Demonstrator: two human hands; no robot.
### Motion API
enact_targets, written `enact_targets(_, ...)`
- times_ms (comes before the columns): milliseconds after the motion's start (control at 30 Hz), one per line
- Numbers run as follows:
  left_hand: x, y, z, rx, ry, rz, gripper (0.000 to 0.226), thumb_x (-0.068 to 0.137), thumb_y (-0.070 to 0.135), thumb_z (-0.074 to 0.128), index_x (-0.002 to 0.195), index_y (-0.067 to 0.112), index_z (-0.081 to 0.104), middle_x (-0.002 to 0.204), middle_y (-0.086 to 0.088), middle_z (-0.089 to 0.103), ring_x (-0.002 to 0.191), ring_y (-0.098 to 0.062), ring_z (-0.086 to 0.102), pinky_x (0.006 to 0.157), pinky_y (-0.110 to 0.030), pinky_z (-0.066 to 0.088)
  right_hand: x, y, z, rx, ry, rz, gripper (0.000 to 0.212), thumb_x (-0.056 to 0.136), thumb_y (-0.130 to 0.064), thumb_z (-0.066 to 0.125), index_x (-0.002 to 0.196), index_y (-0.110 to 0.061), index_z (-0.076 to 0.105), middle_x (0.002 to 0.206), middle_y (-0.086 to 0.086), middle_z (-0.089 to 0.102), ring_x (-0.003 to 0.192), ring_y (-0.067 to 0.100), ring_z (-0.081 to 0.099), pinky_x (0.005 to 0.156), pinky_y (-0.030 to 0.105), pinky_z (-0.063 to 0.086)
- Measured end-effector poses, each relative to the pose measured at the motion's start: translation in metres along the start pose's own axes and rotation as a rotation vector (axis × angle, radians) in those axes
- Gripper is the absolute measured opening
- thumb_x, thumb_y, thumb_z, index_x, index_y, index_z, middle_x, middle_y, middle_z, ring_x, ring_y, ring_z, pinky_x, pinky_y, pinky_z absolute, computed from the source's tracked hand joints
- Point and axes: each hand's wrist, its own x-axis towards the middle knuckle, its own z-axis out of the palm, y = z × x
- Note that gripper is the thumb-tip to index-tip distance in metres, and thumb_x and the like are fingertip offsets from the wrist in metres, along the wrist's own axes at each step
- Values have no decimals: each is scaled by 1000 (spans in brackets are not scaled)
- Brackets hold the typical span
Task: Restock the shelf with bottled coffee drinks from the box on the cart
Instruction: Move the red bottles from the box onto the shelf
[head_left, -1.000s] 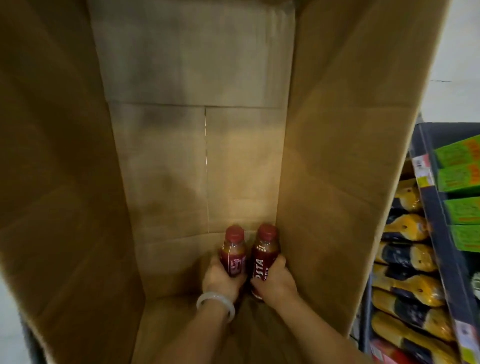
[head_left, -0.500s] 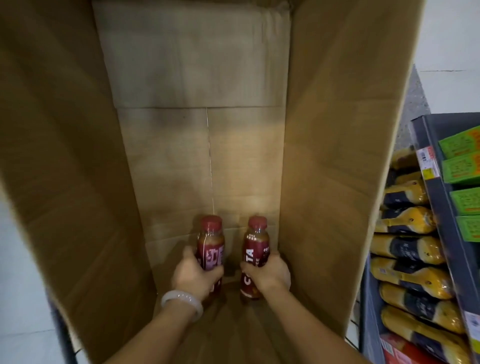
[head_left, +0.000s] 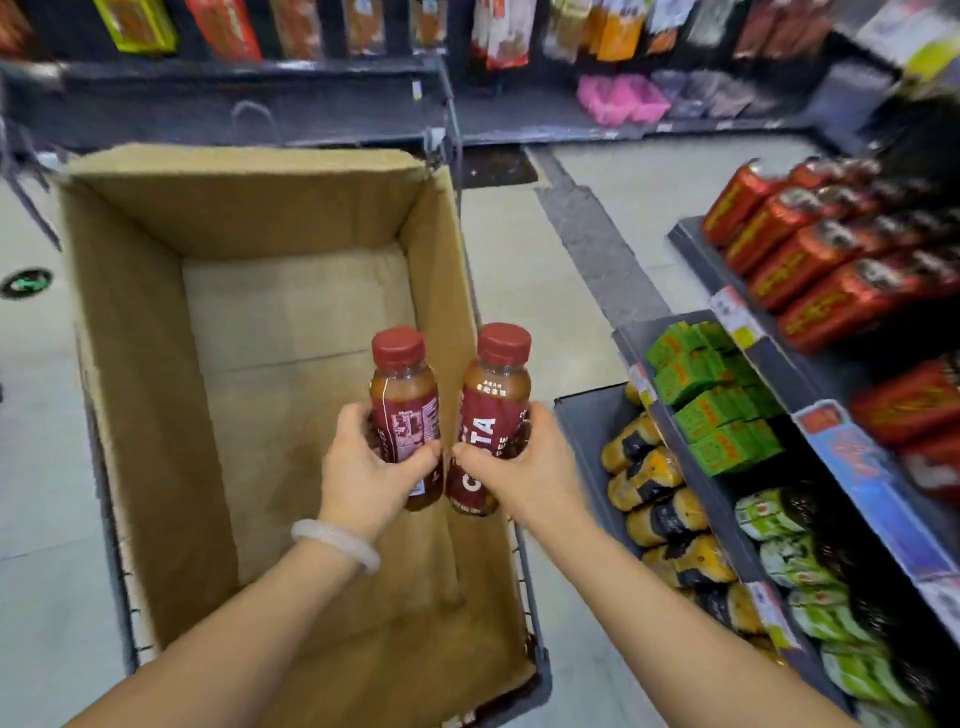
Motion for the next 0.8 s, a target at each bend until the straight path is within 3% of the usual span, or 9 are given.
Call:
enact_targets(167, -48, 112, 41, -64, -116, 258, 50, 66, 11, 82, 100, 18, 46, 83, 17, 56, 73, 9, 54, 55, -1, 43, -46, -20, -123, 79, 255, -94, 47, 61, -36, 78, 97, -28, 49, 93, -7, 65, 90, 17, 65, 82, 39, 53)
enact_targets(333, -121, 211, 100, -107, -233, 501, 53, 64, 15, 84, 102, 20, 47, 81, 22, 53, 72, 12, 50, 62, -9, 40, -113, -26, -255, 143, 512, -208, 40, 65, -30, 78, 89, -34, 47, 79, -19, 59, 76, 1, 60, 71, 23, 50)
enact_targets(433, -175, 262, 136, -145, -307, 633, 54, 63, 18, 84, 104, 17, 50, 83, 16, 58, 72, 6, 54, 65, -16, 44, -163, -19, -325, 173, 645, -249, 39, 64, -31, 79, 95, -27, 55, 85, -14, 65, 80, 4, 63, 76, 30, 54)
enact_targets(567, -246, 309, 187, -203, -452, 732, 53, 60, 22, 87, 100, 20, 53, 96, 2, 66, 87, -16, 63, 81, -34, 50, -235, 5, -400, 170, 822, -250, 35, 65, -29, 80, 89, -31, 54, 85, -14, 67, 81, 5, 65, 80, 33, 55)
enact_targets(667, -288, 327, 215, -215, -543, 802, 48, 58, 25, 87, 86, 31, 48, 88, 6, 65, 84, -18, 64, 79, -36, 51, -275, 24, -434, 151, 913, -204, 34, 63, -33, 80, 82, -33, 52, 81, -15, 65, 79, 3, 64, 78, 31, 55)
enact_targets(800, -348, 344, 255, -228, -694, 849, 49, 59, 21, 87, 85, 30, 45, 83, 14, 60, 80, -13, 62, 75, -29, 49, -323, 59, -480, 159, 1046, -135, 36, 62, -34, 80, 88, -31, 54, 86, -12, 67, 82, 7, 66, 83, 37, 56)
